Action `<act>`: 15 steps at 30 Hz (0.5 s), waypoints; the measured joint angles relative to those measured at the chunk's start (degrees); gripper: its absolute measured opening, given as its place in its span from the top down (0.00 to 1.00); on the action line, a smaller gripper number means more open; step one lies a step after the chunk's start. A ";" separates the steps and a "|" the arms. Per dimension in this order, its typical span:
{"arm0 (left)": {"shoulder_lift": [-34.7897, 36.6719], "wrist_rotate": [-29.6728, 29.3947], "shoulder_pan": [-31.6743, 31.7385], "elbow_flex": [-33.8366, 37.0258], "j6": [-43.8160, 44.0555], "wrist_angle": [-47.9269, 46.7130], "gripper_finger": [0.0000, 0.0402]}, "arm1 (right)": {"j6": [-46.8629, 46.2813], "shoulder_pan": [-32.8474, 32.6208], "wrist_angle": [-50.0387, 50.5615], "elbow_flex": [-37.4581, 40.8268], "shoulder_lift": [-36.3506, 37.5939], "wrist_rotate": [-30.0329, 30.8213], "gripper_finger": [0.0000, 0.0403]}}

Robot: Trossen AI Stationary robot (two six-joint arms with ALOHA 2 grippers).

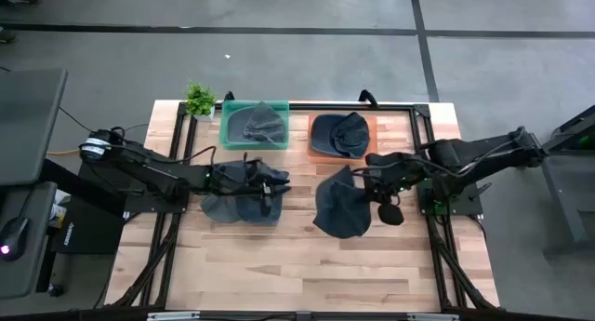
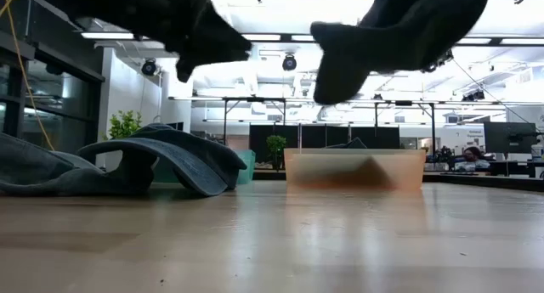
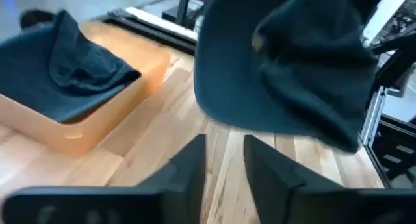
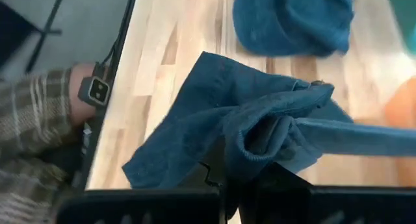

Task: Pick & Place hat
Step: Put the right blue cap into the orange bin

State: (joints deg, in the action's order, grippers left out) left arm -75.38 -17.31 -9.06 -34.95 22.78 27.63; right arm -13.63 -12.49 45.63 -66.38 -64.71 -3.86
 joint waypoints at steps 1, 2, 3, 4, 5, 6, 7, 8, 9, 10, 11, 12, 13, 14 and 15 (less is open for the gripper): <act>-0.54 1.60 0.86 0.16 0.13 1.28 0.70 | 2.23 0.00 0.96 -1.05 0.00 0.02 1.00; -1.31 3.47 1.82 0.18 0.71 3.69 0.65 | 4.01 0.00 1.78 -1.91 0.00 0.02 1.00; -2.33 5.36 2.91 0.02 1.60 6.44 0.61 | 5.63 0.00 2.59 -2.72 0.00 0.08 1.00; -3.42 6.98 4.13 -0.08 2.54 8.26 0.58 | 6.85 0.00 3.37 -3.37 0.00 0.06 1.00; -4.46 9.13 5.39 -0.04 3.47 9.13 0.54 | 7.98 0.00 3.85 -3.84 0.00 0.04 1.00; -5.41 10.64 6.45 0.09 4.49 9.63 0.52 | 9.08 0.00 4.30 -4.33 0.00 0.00 1.00; -6.43 11.86 7.56 0.13 5.40 10.61 0.49 | 9.85 -0.04 4.64 -4.74 0.00 0.02 1.00; -7.47 13.34 8.71 0.13 6.12 12.38 0.47 | 10.53 -0.07 5.23 -5.12 0.00 0.03 1.00; -8.41 14.81 9.73 0.06 6.71 14.02 0.46 | 11.25 -0.07 5.69 -5.42 0.00 -0.01 1.00; -9.25 16.59 10.78 0.03 7.38 15.21 0.45 | 12.02 -0.08 6.10 -5.69 0.00 -0.31 1.00; -10.12 18.55 11.86 0.05 7.76 16.11 0.45 | 12.61 -0.15 6.18 -5.90 0.00 -0.90 1.00; -10.98 20.71 12.83 0.09 8.25 17.62 0.44 | 13.48 -0.19 6.10 -6.02 0.00 -1.52 1.00; -11.84 22.82 13.74 0.10 8.86 19.67 0.44 | 14.26 -0.28 5.94 -6.05 0.00 -2.12 1.00; -12.71 24.83 14.75 0.08 9.21 22.03 0.44 | 15.13 -0.30 5.94 -6.05 0.00 -2.78 1.00; -13.58 26.57 15.67 0.03 9.72 24.23 0.44 | 15.73 -0.31 5.96 -6.05 0.00 -3.26 1.00</act>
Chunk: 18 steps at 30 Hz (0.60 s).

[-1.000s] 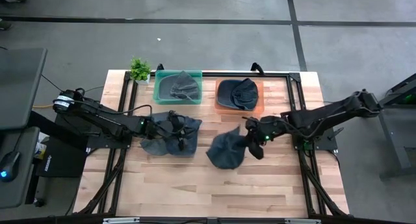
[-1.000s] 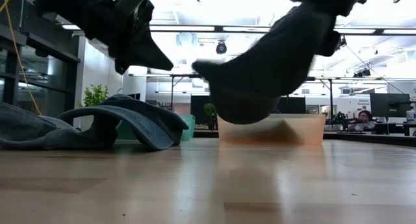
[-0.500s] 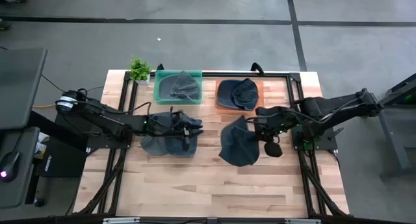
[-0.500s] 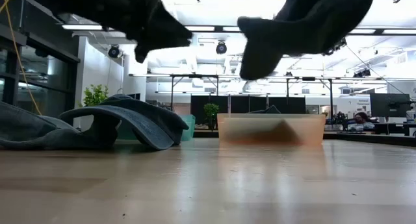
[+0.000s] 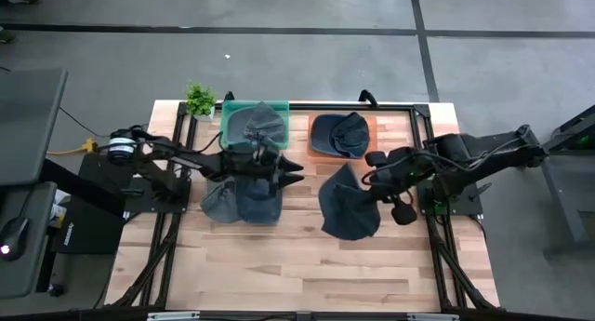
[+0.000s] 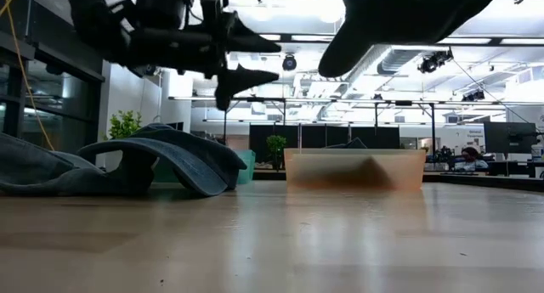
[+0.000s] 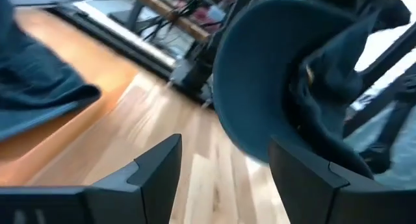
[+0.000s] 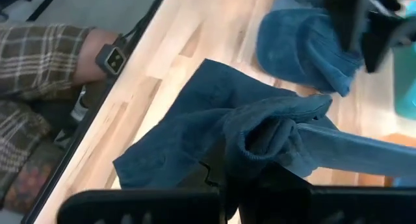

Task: Pick & Place hat
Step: Put the right blue cap into the orange bin

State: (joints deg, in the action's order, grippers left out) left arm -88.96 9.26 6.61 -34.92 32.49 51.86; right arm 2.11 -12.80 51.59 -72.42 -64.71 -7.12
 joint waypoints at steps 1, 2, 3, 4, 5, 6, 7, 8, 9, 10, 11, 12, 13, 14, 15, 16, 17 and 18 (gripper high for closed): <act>-0.90 1.87 0.81 0.00 0.61 1.85 0.44 | 0.63 -0.01 -0.02 0.00 0.00 -0.45 1.00; -1.76 3.85 1.62 0.00 1.09 3.50 0.44 | 1.10 -0.02 -0.02 0.00 0.00 -0.86 1.00; -2.49 5.55 2.42 0.02 1.70 5.11 0.44 | 1.66 -0.02 -0.06 0.00 0.00 -1.15 1.00; -3.10 7.13 3.10 -0.04 2.36 6.37 0.44 | 2.34 -0.02 -0.10 0.00 0.00 -1.68 1.00; -3.63 8.71 3.70 -0.45 2.62 6.66 0.44 | 2.93 -0.02 -0.24 0.00 0.00 -2.28 1.00; -4.18 10.06 4.18 -1.09 2.76 6.52 0.44 | 3.42 -0.02 -0.56 0.00 0.00 -2.58 1.00; -4.71 11.28 4.54 -1.68 2.97 6.17 0.44 | 4.01 -0.02 -1.10 0.00 0.00 -2.85 1.00; -5.39 12.50 4.81 -2.48 3.24 5.95 0.44 | 4.55 -0.02 -1.78 0.00 -0.02 -3.07 1.00; -6.18 13.64 4.92 -3.66 3.35 5.86 0.44 | 5.38 -0.02 -2.58 0.00 -0.06 -3.30 1.00; -6.84 15.04 5.11 -4.80 3.36 5.76 0.44 | 6.01 -0.02 -3.20 0.00 -0.10 -3.57 1.00; -7.30 16.33 5.11 -5.89 3.34 5.14 0.44 | 6.57 -0.02 -3.66 0.00 -0.11 -3.83 1.00; -7.67 17.26 5.07 -7.07 3.11 4.23 0.44 | 6.92 -0.02 -3.99 0.00 -0.11 -3.99 1.00; -8.07 17.66 5.05 -8.27 2.55 3.01 0.44 | 7.06 -0.02 -4.16 0.00 -0.13 -4.06 1.00; -8.54 17.77 5.03 -9.56 2.05 1.42 0.44 | 7.20 -0.02 -4.34 0.00 -0.13 -4.22 1.00; -9.07 17.94 5.03 -10.72 1.52 -0.37 0.44 | 7.31 -0.02 -4.70 0.00 -0.13 -4.48 1.00; -9.66 18.07 5.03 -11.89 1.02 -2.22 0.44 | 7.37 -0.02 -4.99 0.00 -0.13 -5.00 1.00; -10.28 18.17 5.03 -13.07 0.65 -3.86 0.44 | 7.37 -0.02 -5.07 0.00 -0.13 -5.59 1.00; -10.71 18.52 5.03 -14.12 0.29 -5.27 0.44 | 7.39 -0.02 -5.17 0.00 -0.13 -5.99 1.00</act>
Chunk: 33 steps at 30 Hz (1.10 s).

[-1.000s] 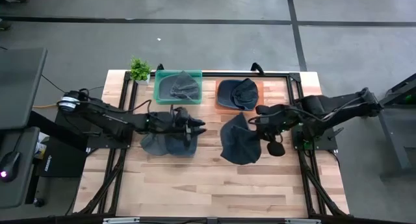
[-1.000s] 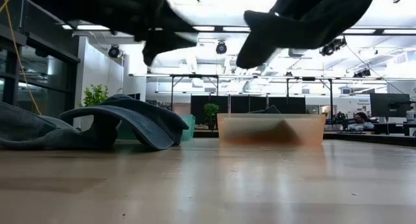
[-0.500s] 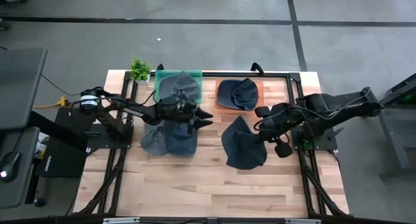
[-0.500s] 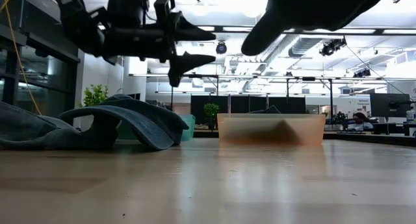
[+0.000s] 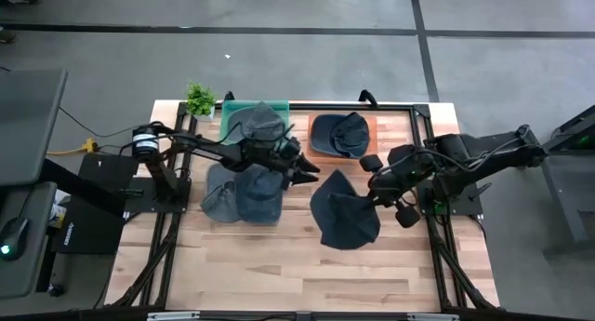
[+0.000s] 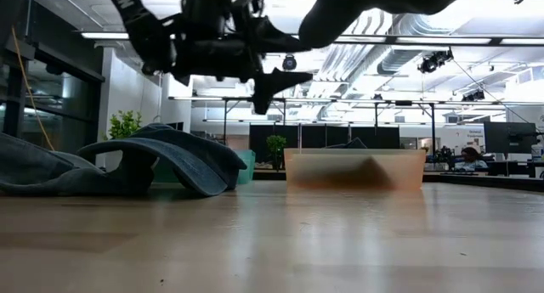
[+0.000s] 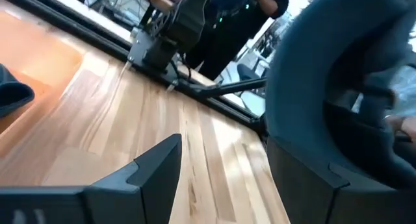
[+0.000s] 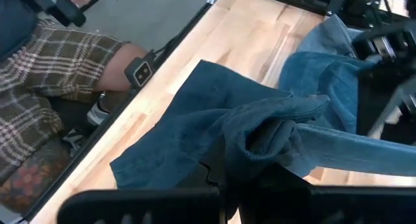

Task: Pick & Place hat
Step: Put the right blue cap into the orange bin

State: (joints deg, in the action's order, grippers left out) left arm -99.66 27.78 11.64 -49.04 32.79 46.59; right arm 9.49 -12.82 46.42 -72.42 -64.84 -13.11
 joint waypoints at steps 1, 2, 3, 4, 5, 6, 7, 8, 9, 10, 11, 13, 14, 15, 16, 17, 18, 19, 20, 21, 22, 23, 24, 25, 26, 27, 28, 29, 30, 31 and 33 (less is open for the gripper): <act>-0.35 0.30 0.00 -1.07 -0.31 -0.92 0.44 | 0.00 0.00 -0.19 0.00 0.00 -0.32 1.00; -0.67 0.71 0.02 -2.22 -0.88 -1.44 0.44 | -0.01 0.00 -0.24 0.00 0.00 -0.39 1.00; -0.86 1.38 0.02 -3.17 -1.30 -1.89 0.44 | 0.00 0.00 -0.12 0.00 0.00 -0.39 1.00; -0.98 2.18 0.02 -3.81 -1.52 -1.98 0.44 | -0.01 0.00 0.00 0.00 -0.01 -0.39 1.00; -1.31 3.02 0.01 -4.44 -1.56 -1.99 0.44 | 0.00 0.00 0.04 0.00 -0.02 -0.39 1.00; -1.76 3.62 0.00 -5.02 -1.66 -2.01 0.44 | -0.01 0.00 0.05 0.00 -0.02 -0.39 1.00; -2.15 4.18 -0.01 -5.37 -1.89 -2.14 0.44 | 0.00 0.00 0.03 0.00 -0.02 -0.39 1.00; -2.50 5.10 -0.02 -5.65 -2.04 -2.31 0.44 | 0.00 0.00 0.03 0.00 -0.02 -0.39 1.00; -2.71 5.67 -0.02 -6.04 -2.06 -2.39 0.44 | -0.02 0.00 0.03 0.00 -0.02 -0.39 1.00; -2.72 6.32 -0.02 -6.19 -2.07 -2.35 0.44 | -0.02 0.00 0.03 0.00 -0.02 -0.39 1.00; -2.68 6.50 -0.02 -6.33 -2.07 -2.23 0.44 | -0.02 0.00 0.02 0.02 -0.02 -0.39 1.00; -2.66 6.24 -0.02 -6.54 -2.10 -2.37 0.44 | -0.05 0.00 -0.03 0.02 -0.02 -0.39 1.00; -2.66 5.90 -0.02 -6.52 -2.13 -2.77 0.44 | -0.10 0.00 -0.05 0.02 -0.02 -0.39 1.00; -2.66 5.51 -0.02 -6.51 -2.27 -3.28 0.44 | -0.11 0.00 -0.11 0.02 -0.02 -0.39 1.00; -2.66 5.02 -0.02 -6.49 -2.57 -3.61 0.44 | -0.11 0.00 -0.20 0.02 -0.02 -0.39 1.00; -2.66 4.85 -0.02 -6.49 -2.63 -3.69 0.44 | -0.10 0.00 -0.30 0.03 -0.02 -0.39 1.00; -2.66 4.86 -0.02 -6.49 -2.63 -3.67 0.44 | -0.04 0.00 -0.41 0.04 -0.02 -0.39 1.00; -2.66 4.86 0.00 -6.49 -2.66 -3.57 0.44 | 0.00 0.00 -0.51 0.04 -0.02 -0.39 1.00; -2.66 4.86 0.00 -6.49 -2.69 -3.58 0.44 | 0.12 0.00 -0.74 0.04 -0.02 -0.39 1.00; -2.66 4.86 0.00 -6.49 -2.74 -3.58 0.44 | 0.41 0.00 -1.03 0.04 -0.02 -0.39 1.00; -2.66 4.85 0.00 -6.49 -2.74 -3.57 0.44 | 0.71 0.00 -1.31 0.04 -0.02 -0.39 1.00; -2.66 4.86 0.00 -6.49 -2.75 -3.56 0.44 | 0.94 0.00 -1.46 0.04 -0.02 -0.36 1.00; -2.66 4.86 0.00 -6.49 -2.76 -3.56 0.44 | 1.06 0.01 -1.65 0.04 -0.02 -0.36 1.00; -2.66 4.86 0.00 -6.49 -2.74 -3.56 0.44 | 1.13 0.00 -1.91 0.04 -0.02 -0.36 1.00; -2.66 4.86 0.00 -6.47 -2.76 -3.54 0.44 | 1.34 0.00 -2.04 0.04 -0.02 -0.36 1.00; -2.66 4.90 0.00 -6.47 -2.75 -3.54 0.44 | 1.62 0.02 -2.07 0.04 -0.02 -0.36 1.00; -2.66 5.00 -0.02 -6.47 -2.74 -3.52 0.44 | 1.92 0.02 -2.07 0.04 -0.02 -0.36 1.00; -2.66 5.14 -0.02 -6.47 -2.74 -3.52 0.44 | 2.23 0.02 -2.08 0.04 -0.10 -0.31 1.00; -2.66 5.38 -0.02 -6.47 -2.74 -3.52 0.44 | 2.55 0.02 -2.18 0.04 -0.30 -0.07 1.00; -2.66 5.84 -0.02 -6.47 -2.74 -3.52 0.44 | 2.81 0.02 -2.24 0.04 -0.42 0.23 1.00; -2.66 6.53 -0.02 -6.45 -2.74 -3.48 0.44 | 3.38 0.06 -2.26 0.07 -0.85 0.57 1.00</act>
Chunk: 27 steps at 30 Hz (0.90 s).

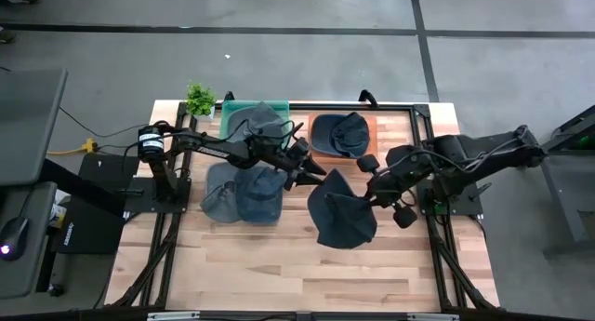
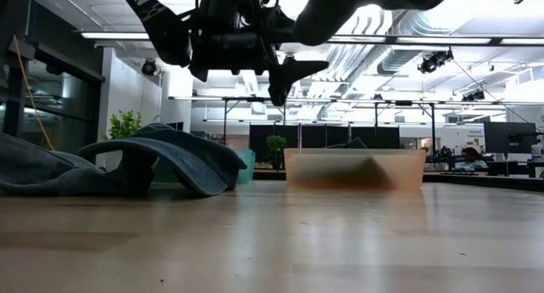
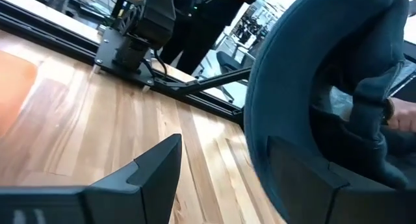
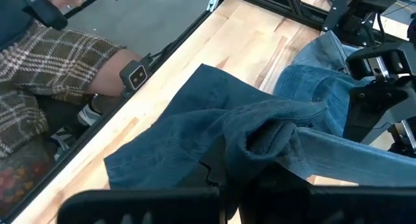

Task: Pick & Place hat
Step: Put the right blue cap into the orange bin

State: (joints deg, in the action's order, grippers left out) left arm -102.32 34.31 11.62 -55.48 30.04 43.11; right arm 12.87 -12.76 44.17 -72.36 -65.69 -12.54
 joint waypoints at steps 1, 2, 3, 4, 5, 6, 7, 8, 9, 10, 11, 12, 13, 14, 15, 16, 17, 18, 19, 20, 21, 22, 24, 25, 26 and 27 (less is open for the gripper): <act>0.00 0.33 0.00 0.00 0.00 0.02 0.44 | 0.15 0.12 -0.24 0.00 -0.31 0.00 1.00; 0.00 0.93 0.00 0.00 0.00 0.04 0.44 | 0.32 0.33 -0.46 0.00 -0.55 0.02 1.00; 0.00 1.39 0.00 0.00 0.00 0.35 0.44 | 0.46 0.40 -0.57 0.00 -0.90 0.01 1.00; 0.01 1.59 0.00 0.00 -0.04 0.46 0.44 | 0.58 0.40 -0.58 0.00 -1.22 0.04 1.00; 0.04 2.17 0.00 0.00 -0.07 0.50 0.44 | 0.80 0.40 -0.66 0.02 -1.56 0.17 1.00; 0.04 2.76 0.00 0.00 -0.07 0.50 0.44 | 1.12 0.42 -0.83 0.02 -1.85 0.29 1.00; 0.04 3.00 0.00 0.01 -0.09 0.47 0.44 | 1.39 0.42 -0.95 0.02 -1.99 0.35 1.00; 0.04 3.60 0.00 0.01 -0.07 0.46 0.44 | 1.55 0.42 -1.00 0.04 -2.25 0.37 1.00; 0.04 4.42 0.00 0.00 -0.07 0.47 0.44 | 1.60 0.54 -1.15 0.04 -2.35 0.45 1.00; 0.04 4.90 0.00 0.00 -0.04 0.48 0.44 | 1.71 0.75 -1.22 0.04 -2.36 0.47 1.00; 0.04 5.49 -0.02 0.00 -0.03 0.47 0.44 | 1.74 0.95 -1.16 0.04 -2.36 0.51 1.00; 0.04 5.78 -0.02 0.00 0.08 0.44 0.44 | 1.74 1.26 -1.13 0.04 -2.36 0.50 1.00; 0.04 5.90 -0.02 0.00 0.15 0.44 0.44 | 1.74 1.64 -1.16 0.04 -2.36 0.50 1.00; 0.04 5.94 -0.02 0.00 0.15 0.46 0.44 | 1.76 2.00 -1.16 0.04 -2.36 0.55 1.00; 0.04 5.94 -0.02 0.00 0.17 0.46 0.44 | 1.78 2.37 -1.16 0.04 -2.36 0.57 1.00; 0.04 5.94 -0.04 0.01 0.17 0.46 0.44 | 1.78 2.68 -1.16 0.04 -2.36 0.59 1.00; 0.04 5.94 -0.04 0.00 0.17 0.44 0.44 | 1.80 3.00 -1.16 0.04 -2.36 0.59 1.00; 0.04 5.94 -0.02 0.01 0.17 0.46 0.44 | 2.00 3.36 -1.16 0.04 -2.36 0.47 1.00; 0.04 6.01 -0.04 0.02 0.17 0.46 0.44 | 2.20 3.65 -1.16 0.04 -2.36 0.46 1.00; 0.04 6.12 -0.03 0.00 0.17 0.45 0.44 | 2.37 3.99 -1.16 0.04 -2.36 0.45 1.00; 0.04 6.12 -0.02 0.02 0.17 0.44 0.44 | 2.45 4.33 -1.16 0.04 -2.36 0.37 1.00; 0.04 6.09 -0.02 0.02 0.17 0.44 0.44 | 2.54 4.70 -1.15 0.04 -2.36 0.33 1.00; 0.04 5.69 -0.02 0.01 0.19 0.44 0.45 | 2.59 5.35 -0.84 0.04 -2.36 0.07 1.00; 0.04 5.43 -0.02 0.02 0.19 0.44 0.46 | 2.57 5.67 -0.62 0.04 -2.36 0.00 1.00; 0.04 5.13 -0.02 0.02 0.18 0.43 0.48 | 2.56 5.93 -0.54 0.04 -2.36 0.00 1.00; 0.04 4.71 -0.02 0.02 0.20 0.42 0.51 | 2.55 6.14 -0.52 0.04 -2.36 0.00 1.00</act>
State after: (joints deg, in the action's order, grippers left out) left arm -102.28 39.02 11.60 -55.46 30.24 43.53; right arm 15.42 -6.62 43.65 -72.31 -68.05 -12.53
